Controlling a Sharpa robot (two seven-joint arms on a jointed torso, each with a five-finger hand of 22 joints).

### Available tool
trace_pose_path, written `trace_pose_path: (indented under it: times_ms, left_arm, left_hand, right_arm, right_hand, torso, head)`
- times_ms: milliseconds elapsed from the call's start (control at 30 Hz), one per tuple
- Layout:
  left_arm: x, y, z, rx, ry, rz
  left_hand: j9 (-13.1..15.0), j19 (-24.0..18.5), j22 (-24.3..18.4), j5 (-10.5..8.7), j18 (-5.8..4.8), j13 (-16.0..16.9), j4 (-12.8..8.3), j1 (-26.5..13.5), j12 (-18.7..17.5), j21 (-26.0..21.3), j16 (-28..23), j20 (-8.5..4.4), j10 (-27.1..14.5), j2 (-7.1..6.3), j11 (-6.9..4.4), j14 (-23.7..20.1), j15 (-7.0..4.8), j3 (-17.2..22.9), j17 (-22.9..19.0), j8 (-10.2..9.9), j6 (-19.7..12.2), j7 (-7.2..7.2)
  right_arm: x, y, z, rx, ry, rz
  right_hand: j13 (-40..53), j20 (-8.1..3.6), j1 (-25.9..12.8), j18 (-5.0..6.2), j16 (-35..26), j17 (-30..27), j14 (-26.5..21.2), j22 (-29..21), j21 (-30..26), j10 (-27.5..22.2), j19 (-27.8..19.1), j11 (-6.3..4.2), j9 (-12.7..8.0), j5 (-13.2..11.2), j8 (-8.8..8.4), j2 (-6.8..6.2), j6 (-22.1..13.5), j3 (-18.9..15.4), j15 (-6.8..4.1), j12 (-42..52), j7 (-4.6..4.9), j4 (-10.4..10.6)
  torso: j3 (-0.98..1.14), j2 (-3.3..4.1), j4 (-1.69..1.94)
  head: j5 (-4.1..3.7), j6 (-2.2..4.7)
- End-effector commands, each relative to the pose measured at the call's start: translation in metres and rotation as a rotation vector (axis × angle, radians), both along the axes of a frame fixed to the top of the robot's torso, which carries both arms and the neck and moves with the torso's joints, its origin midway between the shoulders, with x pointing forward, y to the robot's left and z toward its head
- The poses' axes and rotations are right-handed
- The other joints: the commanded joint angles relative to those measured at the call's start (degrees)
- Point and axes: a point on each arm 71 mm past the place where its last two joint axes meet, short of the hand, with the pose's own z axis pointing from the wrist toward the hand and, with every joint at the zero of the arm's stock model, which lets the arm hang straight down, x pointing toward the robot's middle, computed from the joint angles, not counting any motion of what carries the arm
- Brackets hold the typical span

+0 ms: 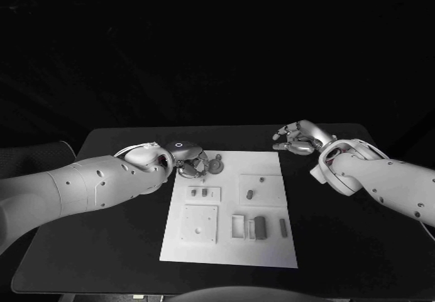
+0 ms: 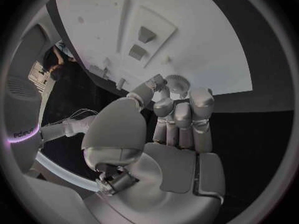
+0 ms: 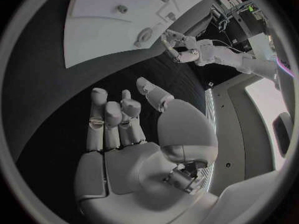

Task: Assemble the parts on the task board

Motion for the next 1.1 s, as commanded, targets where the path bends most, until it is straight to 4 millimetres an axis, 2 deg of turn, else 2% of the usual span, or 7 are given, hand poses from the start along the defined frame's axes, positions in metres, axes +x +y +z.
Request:
trace_pose_path:
  times_ms: [33,100,200,333,667,1100]
  left_arm:
    - [0.000,0.003,-0.001,-0.001,0.000,0.008]
    - [-0.001,0.005,-0.003,0.003,0.003,0.012]
    - [-0.002,0.007,-0.005,0.007,0.007,0.014]
    - [-0.003,0.008,-0.008,0.009,0.013,0.015]
    - [-0.004,0.011,-0.012,0.013,0.019,0.020]
    - [-0.005,0.005,-0.017,0.011,0.024,0.011]
  left_hand:
    - [0.06,0.10,0.86,-0.04,7.62,-0.07,-0.20,-0.19,0.01,0.20,-0.35,0.07,-0.06,-0.26,-0.14,0.90,-0.86,-0.15,0.10,0.16,2.97,2.45]
    - [0.06,0.10,0.86,-0.04,7.62,-0.07,-0.21,-0.18,0.01,0.20,-0.35,0.07,-0.05,-0.28,-0.14,0.90,-0.86,-0.15,0.10,0.16,2.98,2.45]
    - [0.06,0.10,0.86,-0.04,7.61,-0.07,-0.23,-0.14,0.00,0.20,-0.36,0.06,-0.04,-0.31,-0.15,0.91,-0.86,-0.14,0.10,0.17,2.98,2.45]
    - [0.05,0.10,0.86,-0.04,7.60,-0.08,-0.24,-0.13,-0.01,0.20,-0.36,0.06,-0.03,-0.34,-0.15,0.91,-0.87,-0.13,0.11,0.16,2.99,2.45]
    - [0.05,0.11,0.84,-0.04,7.58,-0.09,-0.22,-0.12,-0.03,0.20,-0.38,0.06,0.01,-0.37,-0.15,0.93,-0.87,-0.12,0.12,0.16,3.00,2.44]
    - [0.03,0.12,0.83,-0.04,7.55,-0.10,-0.20,-0.10,-0.06,0.19,-0.41,0.05,0.06,-0.38,-0.15,0.96,-0.88,-0.08,0.13,0.13,2.97,2.45]
  right_arm:
    - [0.000,0.001,0.000,-0.003,0.001,0.011]
    - [0.000,0.001,0.000,-0.003,0.000,0.011]
    - [0.000,0.001,0.000,-0.003,0.000,0.012]
    - [0.000,0.001,0.000,-0.004,0.000,0.011]
    - [0.000,0.001,0.000,-0.004,0.001,0.011]
    - [0.000,0.002,0.000,-0.004,0.001,0.012]
  right_hand:
    - [0.07,-0.04,-0.60,0.95,-0.01,-0.08,0.23,0.91,-0.14,-0.03,0.48,0.28,-0.02,0.31,-0.29,-0.17,-0.14,0.00,-0.02,0.21,0.38,0.46]
    - [0.07,-0.04,-0.60,0.95,-0.01,-0.08,0.23,0.91,-0.14,-0.03,0.47,0.28,-0.02,0.31,-0.30,-0.17,-0.14,0.00,-0.01,0.21,0.38,0.46]
    - [0.07,-0.05,-0.60,0.95,-0.01,-0.09,0.23,0.91,-0.14,-0.03,0.47,0.28,-0.02,0.31,-0.30,-0.16,-0.14,0.01,-0.01,0.21,0.38,0.46]
    - [0.07,-0.05,-0.60,0.95,-0.01,-0.09,0.23,0.91,-0.14,-0.04,0.47,0.28,-0.02,0.31,-0.30,-0.16,-0.14,0.01,-0.01,0.21,0.38,0.47]
    - [0.06,-0.05,-0.61,0.95,-0.01,-0.09,0.23,0.91,-0.14,-0.04,0.47,0.28,-0.02,0.32,-0.31,-0.15,-0.14,0.01,-0.01,0.21,0.39,0.47]
    - [0.06,-0.05,-0.61,0.95,-0.01,-0.09,0.23,0.91,-0.15,-0.05,0.47,0.28,-0.02,0.32,-0.32,-0.14,-0.15,0.02,-0.01,0.22,0.39,0.47]
  torso:
    - [-0.03,0.03,-0.02]
    - [0.05,-0.04,-0.03]
    - [0.06,-0.06,-0.03]
    - [-0.01,-0.02,-0.01]
    - [0.08,-0.03,-0.12]
    - [0.08,0.02,-0.16]
  head:
    - [-0.05,-0.14]
    - [0.11,-0.24]
    - [0.14,-0.30]
    - [0.15,-0.32]
    - [0.15,-0.29]
    - [-0.12,-0.28]
